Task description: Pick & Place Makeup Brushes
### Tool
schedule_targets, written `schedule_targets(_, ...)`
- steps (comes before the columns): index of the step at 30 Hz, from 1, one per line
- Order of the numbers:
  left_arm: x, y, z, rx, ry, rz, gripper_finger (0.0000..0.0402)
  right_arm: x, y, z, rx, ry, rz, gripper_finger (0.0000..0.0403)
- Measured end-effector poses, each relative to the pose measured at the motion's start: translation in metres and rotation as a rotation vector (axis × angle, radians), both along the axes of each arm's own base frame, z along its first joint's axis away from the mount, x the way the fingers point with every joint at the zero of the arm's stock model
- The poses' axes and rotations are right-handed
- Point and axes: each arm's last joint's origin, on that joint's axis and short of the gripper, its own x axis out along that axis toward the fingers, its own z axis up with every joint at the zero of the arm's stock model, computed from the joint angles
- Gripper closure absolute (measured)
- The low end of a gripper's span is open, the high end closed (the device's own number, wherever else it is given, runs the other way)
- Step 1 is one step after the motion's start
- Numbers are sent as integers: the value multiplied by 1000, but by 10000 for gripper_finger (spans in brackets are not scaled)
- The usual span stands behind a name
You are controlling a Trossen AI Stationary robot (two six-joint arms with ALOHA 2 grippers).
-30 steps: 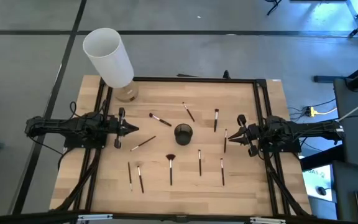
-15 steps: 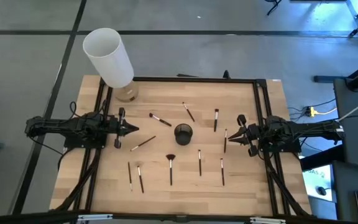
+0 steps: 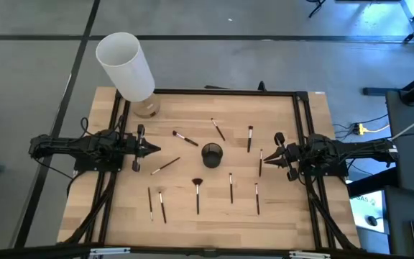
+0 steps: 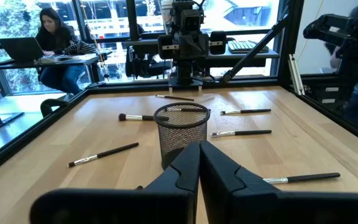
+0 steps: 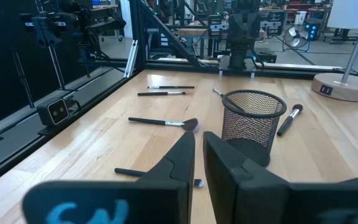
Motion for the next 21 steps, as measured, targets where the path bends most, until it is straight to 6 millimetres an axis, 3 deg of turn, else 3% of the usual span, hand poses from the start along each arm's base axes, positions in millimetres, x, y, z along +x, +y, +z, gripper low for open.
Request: schedule_targets(21, 0, 0, 0, 0, 0, 0, 395, 0, -1, 0, -96, -18, -36, 368)
